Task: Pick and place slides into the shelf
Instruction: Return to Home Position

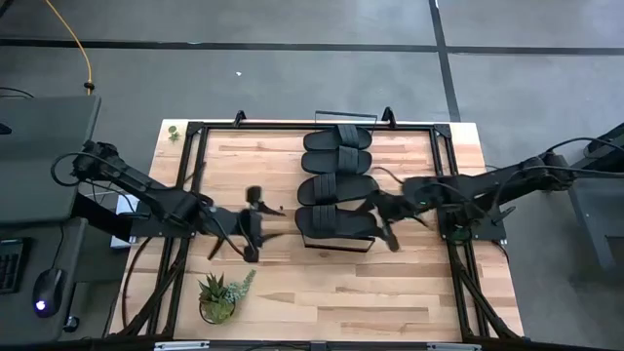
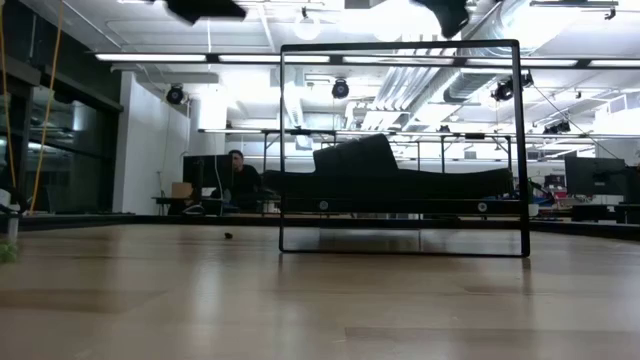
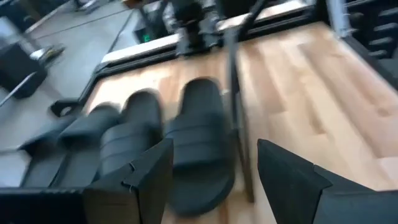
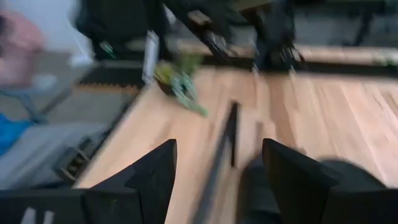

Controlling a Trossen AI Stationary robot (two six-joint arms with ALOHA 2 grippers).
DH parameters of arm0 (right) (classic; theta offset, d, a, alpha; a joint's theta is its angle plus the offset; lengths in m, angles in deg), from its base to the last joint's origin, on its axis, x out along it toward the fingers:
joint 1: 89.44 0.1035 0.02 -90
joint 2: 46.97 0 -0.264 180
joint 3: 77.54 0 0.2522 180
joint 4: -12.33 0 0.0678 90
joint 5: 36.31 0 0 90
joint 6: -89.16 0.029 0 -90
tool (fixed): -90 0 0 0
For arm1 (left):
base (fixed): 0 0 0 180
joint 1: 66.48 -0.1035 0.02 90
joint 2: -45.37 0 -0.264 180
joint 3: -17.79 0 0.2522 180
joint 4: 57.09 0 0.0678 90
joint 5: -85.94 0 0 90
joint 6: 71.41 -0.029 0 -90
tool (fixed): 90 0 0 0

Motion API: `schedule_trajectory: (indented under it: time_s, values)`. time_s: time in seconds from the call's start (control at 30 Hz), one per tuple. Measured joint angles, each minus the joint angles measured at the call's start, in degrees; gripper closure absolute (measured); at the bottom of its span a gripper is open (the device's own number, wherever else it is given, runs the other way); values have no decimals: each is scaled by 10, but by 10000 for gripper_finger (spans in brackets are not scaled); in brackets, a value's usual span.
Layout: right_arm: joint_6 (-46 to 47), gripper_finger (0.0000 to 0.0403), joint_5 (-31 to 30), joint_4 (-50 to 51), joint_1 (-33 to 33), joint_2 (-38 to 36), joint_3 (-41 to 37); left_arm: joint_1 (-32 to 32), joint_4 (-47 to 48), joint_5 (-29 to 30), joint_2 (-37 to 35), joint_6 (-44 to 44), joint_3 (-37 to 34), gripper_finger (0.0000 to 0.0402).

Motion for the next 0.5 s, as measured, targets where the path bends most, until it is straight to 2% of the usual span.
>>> schedule_trajectory:
  time_s: [0.13, 0.3, 0.37, 0.43, 0.5]
  values:
    - [-24, 176, 1, -107, 19, -90, -96, -1, -44, 27, -56, 4, -54, 185]
    - [-32, 176, -12, -231, 15, -196, -215, -9, -130, 26, -126, -14, -132, 185]
    - [-30, 176, -12, -244, 8, -234, -251, -23, -186, 8, -143, -15, -160, 185]
    - [-30, 176, -13, -267, 1, -265, -271, -45, -191, -12, -172, -15, -199, 185]
    - [-30, 176, -12, -260, -4, -292, -291, -72, -247, -51, -177, -14, -225, 185]
